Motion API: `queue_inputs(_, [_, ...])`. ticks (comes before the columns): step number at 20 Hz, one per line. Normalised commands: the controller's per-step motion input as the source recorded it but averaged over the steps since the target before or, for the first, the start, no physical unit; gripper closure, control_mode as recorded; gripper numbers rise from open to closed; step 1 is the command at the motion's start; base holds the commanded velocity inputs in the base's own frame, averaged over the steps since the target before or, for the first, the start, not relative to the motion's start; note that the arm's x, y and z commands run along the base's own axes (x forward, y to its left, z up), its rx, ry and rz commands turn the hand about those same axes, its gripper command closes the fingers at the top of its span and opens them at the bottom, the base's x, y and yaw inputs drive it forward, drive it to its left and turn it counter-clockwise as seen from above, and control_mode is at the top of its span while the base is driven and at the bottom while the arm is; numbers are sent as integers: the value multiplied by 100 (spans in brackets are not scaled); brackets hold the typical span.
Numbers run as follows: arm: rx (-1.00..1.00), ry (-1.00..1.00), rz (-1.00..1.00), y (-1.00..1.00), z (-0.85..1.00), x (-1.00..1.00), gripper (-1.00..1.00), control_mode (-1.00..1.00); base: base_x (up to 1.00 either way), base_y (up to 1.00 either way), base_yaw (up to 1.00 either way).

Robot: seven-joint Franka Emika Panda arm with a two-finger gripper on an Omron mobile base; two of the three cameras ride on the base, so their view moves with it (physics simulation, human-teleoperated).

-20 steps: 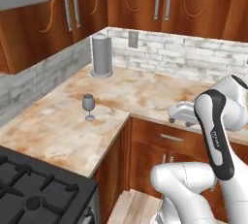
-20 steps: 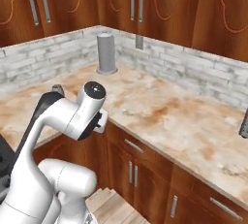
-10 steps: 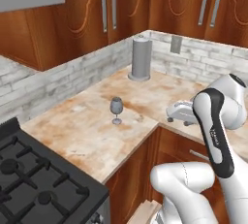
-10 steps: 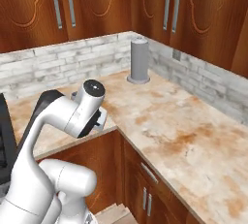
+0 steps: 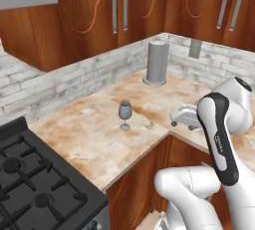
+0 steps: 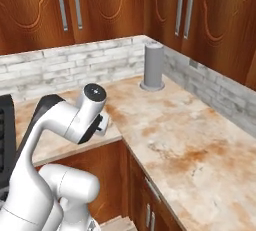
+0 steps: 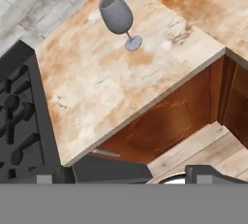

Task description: Retrieve the wine glasses from the counter and place one next to each plate.

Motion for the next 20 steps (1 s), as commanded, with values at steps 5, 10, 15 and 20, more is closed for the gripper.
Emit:
queue_inputs(5, [0, 0, 0, 0, 0, 0, -100, 100, 31, -34, 11])
queue_inputs(10, [0, 0, 0, 0, 0, 0, -100, 100, 60, -22, 1])
queue_inputs(15, [0, 0, 0, 0, 0, 0, -100, 100, 56, -11, 0])
queue_inputs(20, [10, 9, -7, 1, -2, 35, -100, -100, 0, 0, 0])
